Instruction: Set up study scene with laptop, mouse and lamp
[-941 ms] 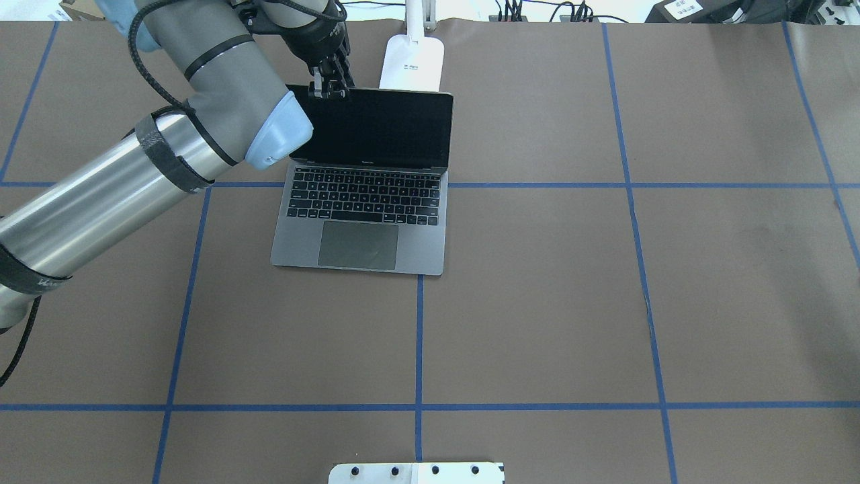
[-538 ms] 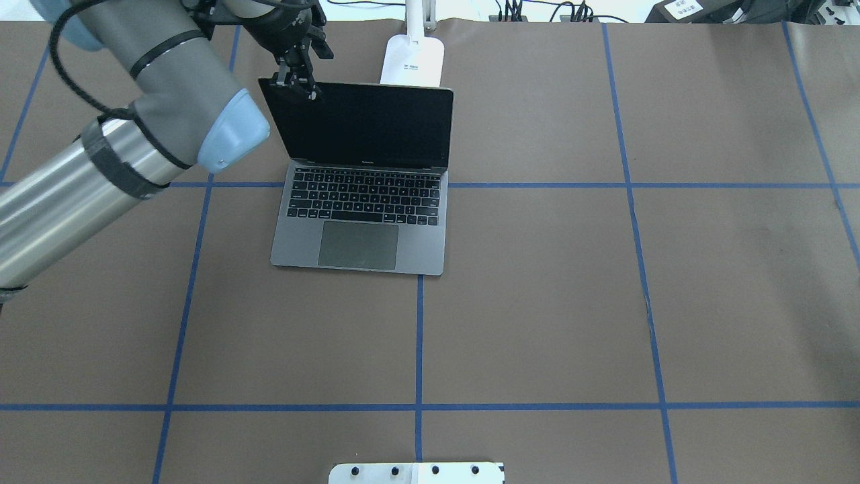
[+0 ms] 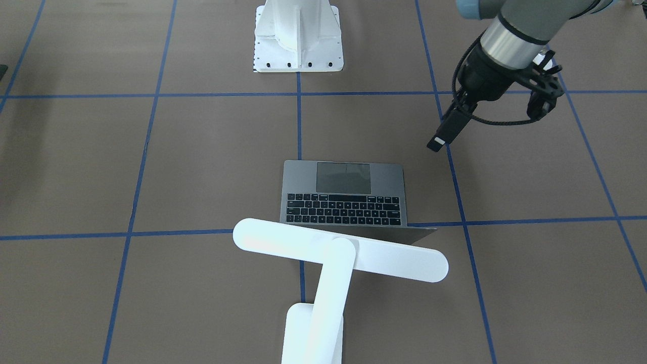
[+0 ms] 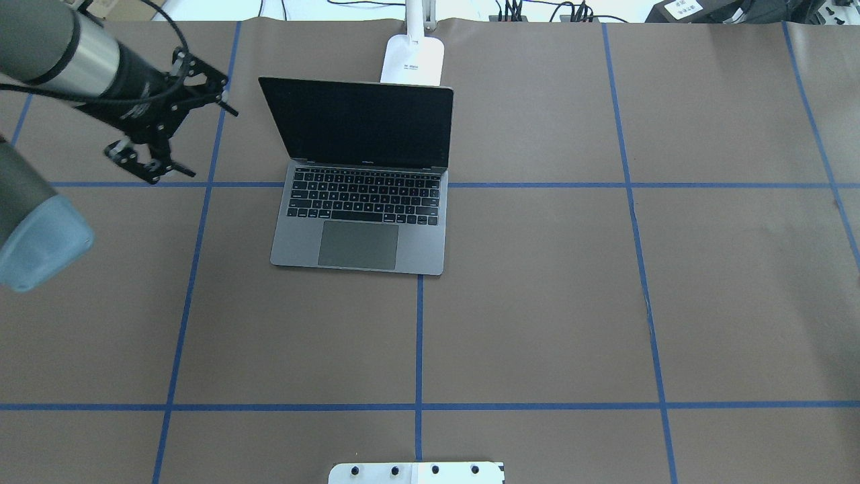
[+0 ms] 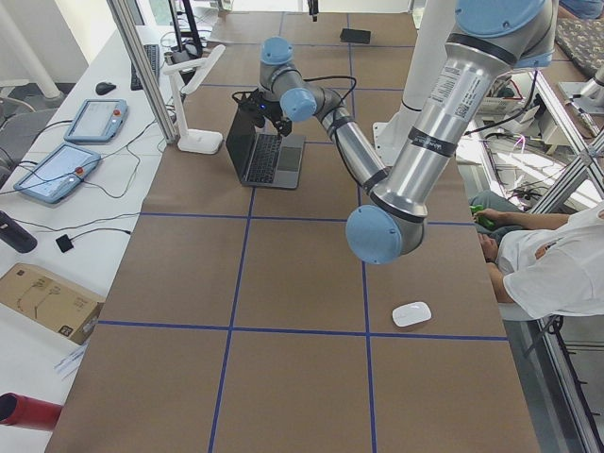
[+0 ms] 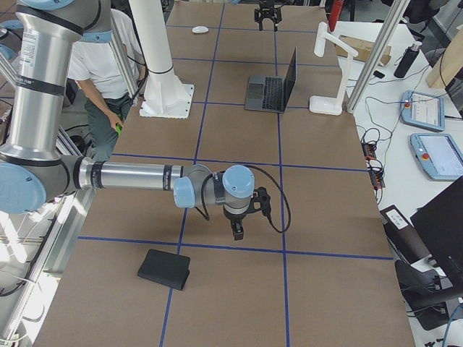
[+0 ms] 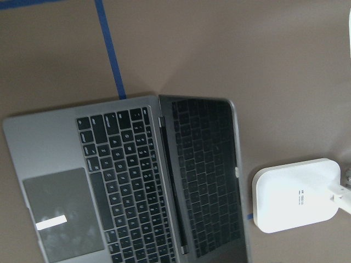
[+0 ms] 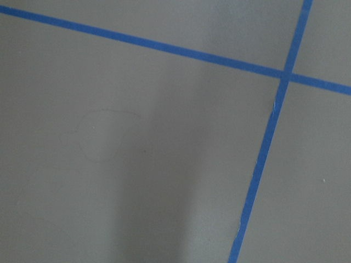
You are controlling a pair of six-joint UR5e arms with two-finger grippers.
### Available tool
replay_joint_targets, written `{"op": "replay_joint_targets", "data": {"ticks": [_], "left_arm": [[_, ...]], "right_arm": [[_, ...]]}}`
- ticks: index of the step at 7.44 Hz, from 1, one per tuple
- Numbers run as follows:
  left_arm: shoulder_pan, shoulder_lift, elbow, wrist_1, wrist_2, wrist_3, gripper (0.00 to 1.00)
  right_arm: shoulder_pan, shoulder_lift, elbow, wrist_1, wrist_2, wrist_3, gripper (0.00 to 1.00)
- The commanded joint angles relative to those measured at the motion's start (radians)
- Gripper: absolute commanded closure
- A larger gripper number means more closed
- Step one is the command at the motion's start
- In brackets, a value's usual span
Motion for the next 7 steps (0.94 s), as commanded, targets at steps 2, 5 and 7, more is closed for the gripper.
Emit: {"op": "replay_joint_targets", "data": {"ticks": [2,5,7], "left_arm": [[-0.060,0.339,-0.160,-0.008,-0.032,0.660,0.00],[-0.224,0.486,-0.176,-0.007,-0.092,1.175,0.00],[-0.241,0.484,-0.177,-0.005,-0.094,1.177,0.00]], "right_arm": [[0.056,-0.034,-0.139,0.010,-0.007,-0.428,0.02],[0.024,0.018,-0.267,-0.122,0.033,-0.758,0.04],[0.052,0.143,-0.282,-0.541,0.023,-1.086,0.04]]}}
